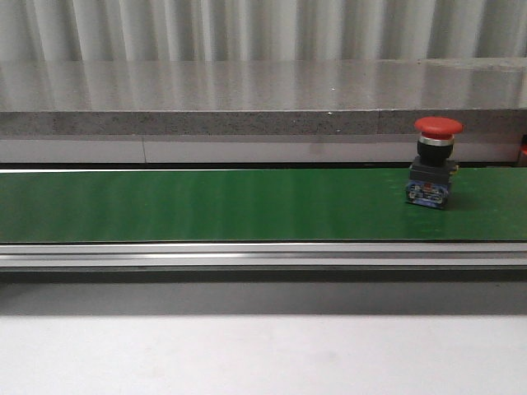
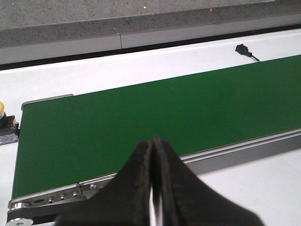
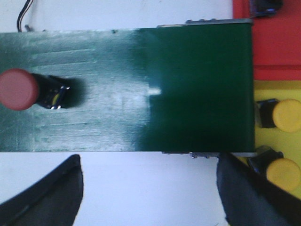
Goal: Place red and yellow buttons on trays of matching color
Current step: 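Open the right gripper and return it above the conveyor end, then grasp the red button at the conveyor end with the right gripper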
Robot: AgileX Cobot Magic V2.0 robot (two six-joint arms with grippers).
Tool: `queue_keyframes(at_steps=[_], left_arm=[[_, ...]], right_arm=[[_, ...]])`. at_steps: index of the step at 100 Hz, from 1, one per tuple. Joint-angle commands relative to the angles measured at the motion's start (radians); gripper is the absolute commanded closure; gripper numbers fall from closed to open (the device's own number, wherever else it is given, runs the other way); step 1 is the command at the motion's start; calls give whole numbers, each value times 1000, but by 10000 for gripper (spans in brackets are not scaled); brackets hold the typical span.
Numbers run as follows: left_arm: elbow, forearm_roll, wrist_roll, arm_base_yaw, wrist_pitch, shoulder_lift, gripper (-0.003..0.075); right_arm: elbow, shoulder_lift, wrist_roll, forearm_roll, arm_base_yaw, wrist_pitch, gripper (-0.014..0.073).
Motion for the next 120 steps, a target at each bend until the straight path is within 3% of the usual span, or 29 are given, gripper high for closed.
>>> queue_keyframes(at_steps=[1, 28, 61, 70, 92, 120], left_arm=[[-26, -18, -3, -8, -71, 4, 740], [-26, -18, -3, -8, -71, 4, 740], [-26, -18, -3, -8, -71, 4, 740], [-26, -18, -3, -8, -71, 4, 740], [-26, -18, -3, -8, -71, 4, 740], [-26, -18, -3, -8, -71, 4, 740]], right_arm=[[-77, 33, -55, 8, 46, 41, 11], [-170, 204, -180, 55, 157, 102, 11], [-172, 338, -261, 86, 154, 67, 15], [-172, 363, -266, 72, 154, 64, 71], [-171, 378, -266, 70, 153, 66, 349], [-172, 302, -205, 70, 117, 25, 369]])
